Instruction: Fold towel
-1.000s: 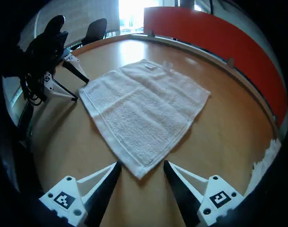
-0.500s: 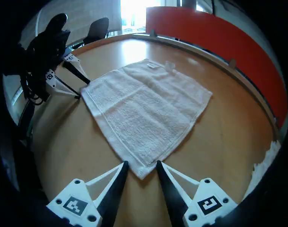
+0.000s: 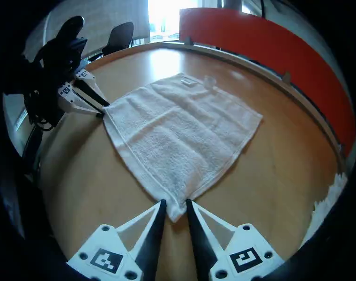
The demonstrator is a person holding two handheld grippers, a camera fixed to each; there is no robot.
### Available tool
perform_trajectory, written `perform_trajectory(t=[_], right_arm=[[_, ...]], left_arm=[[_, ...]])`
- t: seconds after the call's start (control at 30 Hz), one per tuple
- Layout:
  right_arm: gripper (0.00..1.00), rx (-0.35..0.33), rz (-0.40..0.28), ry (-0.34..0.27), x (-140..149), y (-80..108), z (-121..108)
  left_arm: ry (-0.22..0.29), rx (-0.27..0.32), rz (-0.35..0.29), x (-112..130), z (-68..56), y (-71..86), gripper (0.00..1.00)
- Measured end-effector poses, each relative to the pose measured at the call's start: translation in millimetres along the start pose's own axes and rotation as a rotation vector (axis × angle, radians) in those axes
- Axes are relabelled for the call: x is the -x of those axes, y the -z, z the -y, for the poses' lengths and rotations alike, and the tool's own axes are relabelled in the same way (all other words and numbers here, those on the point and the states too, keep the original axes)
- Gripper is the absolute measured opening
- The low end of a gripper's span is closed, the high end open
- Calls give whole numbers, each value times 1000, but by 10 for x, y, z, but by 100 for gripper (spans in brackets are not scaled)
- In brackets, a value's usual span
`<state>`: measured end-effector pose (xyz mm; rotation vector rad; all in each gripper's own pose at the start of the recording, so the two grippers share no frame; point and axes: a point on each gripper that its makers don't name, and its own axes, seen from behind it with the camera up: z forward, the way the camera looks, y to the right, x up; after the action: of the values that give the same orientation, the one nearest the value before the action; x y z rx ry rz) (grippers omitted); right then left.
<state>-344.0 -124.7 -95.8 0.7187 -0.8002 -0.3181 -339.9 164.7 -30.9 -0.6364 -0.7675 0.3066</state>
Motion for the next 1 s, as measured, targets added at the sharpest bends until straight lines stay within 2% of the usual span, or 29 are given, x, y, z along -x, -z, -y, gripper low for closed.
perform_trajectory(t=[0.07, 0.13, 0.3, 0.37, 0.57, 0.77, 1.0], right_arm=[[27, -1, 0, -4, -2, -1, 3], [24, 0, -2, -10, -11, 1, 6], [10, 5, -19, -26, -69, 3, 10], [8, 6, -23, -28, -88, 3, 17], [7, 3, -22, -27, -93, -5, 41], [7, 2, -26, -27, -113, 27, 37], [7, 9, -37, -13, -180, 69, 17]], left_arm=[[5, -3, 0, 0, -12, -1, 27], [8, -6, -1, 1, -21, 0, 24], [22, -14, 1, 6, -30, 12, 18], [31, -17, 2, 3, -23, 18, 15], [50, -18, 2, -2, -16, 25, 13], [42, -19, 7, -12, -29, 30, 12], [55, -14, 2, -63, -47, 80, 12]])
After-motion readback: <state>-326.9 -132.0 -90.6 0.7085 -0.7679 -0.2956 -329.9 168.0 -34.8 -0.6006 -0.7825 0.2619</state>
